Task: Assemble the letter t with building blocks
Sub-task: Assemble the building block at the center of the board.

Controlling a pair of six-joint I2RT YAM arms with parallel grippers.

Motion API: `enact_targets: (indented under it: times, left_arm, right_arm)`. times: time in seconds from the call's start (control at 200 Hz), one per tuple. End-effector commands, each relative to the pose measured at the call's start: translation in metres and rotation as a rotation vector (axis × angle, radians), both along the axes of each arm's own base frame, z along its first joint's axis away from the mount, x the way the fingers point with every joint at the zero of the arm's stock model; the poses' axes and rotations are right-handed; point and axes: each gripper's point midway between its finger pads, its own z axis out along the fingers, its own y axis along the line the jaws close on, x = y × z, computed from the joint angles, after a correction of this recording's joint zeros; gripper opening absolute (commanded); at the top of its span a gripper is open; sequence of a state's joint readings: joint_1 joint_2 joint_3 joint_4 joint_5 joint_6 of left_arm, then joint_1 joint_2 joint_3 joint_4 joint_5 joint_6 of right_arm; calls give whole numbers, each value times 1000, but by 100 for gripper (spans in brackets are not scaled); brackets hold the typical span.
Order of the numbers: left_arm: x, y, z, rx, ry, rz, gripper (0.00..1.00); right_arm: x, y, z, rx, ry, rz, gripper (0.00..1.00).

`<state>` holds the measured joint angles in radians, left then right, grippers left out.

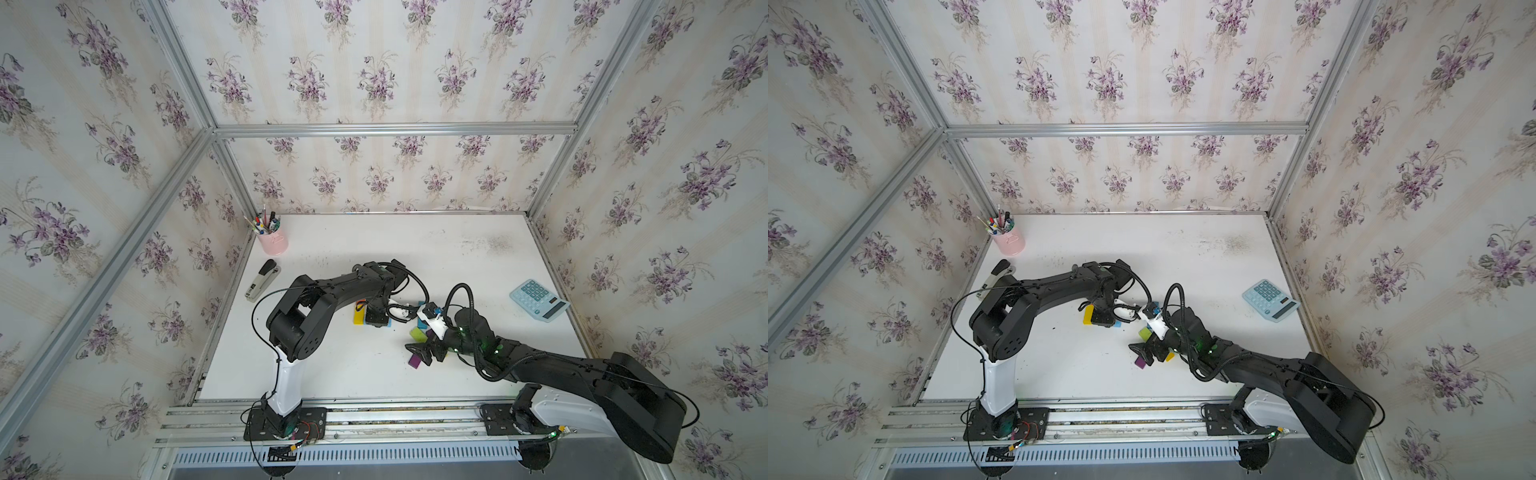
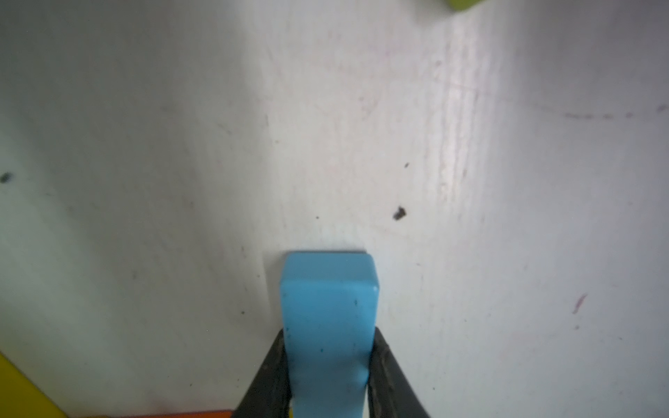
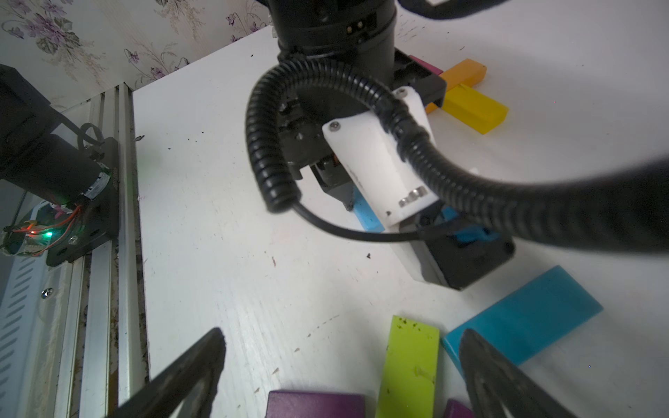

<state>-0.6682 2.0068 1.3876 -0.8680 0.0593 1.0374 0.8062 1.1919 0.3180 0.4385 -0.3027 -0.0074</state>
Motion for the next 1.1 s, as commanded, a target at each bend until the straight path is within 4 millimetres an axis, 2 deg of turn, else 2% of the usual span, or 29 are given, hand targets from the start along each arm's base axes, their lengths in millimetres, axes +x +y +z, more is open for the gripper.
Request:
enact_targets:
  times: [0.0,0.265,0.52,0.719,0.824,0.959,1.094]
  left_arm:
    - [-2,5,-4,21,11,-2,36]
    - [0,1,0,1,-4,-1,42]
    - [1,-11,26,-87,-30,12,48]
    - [-3,-26,42,-169,-16,25,47]
    - [2,-39,48,-208,-34,47,43]
    - [6,-53,47,-243,-36,81,40]
    - [8,-55,33,-205,-57,80,39]
  right_arm:
    - [-1,1,0,-5,-4,16,100]
    - [-2,3,0,-8,1,22,100]
    - [-1,3,-1,-11,3,24,100]
    - [-1,3,-2,-15,6,25,100]
    - [-1,3,-1,-13,3,24,99]
    - [0,1,3,-7,-11,11,99]
    - [0,-1,5,0,-20,6,100]
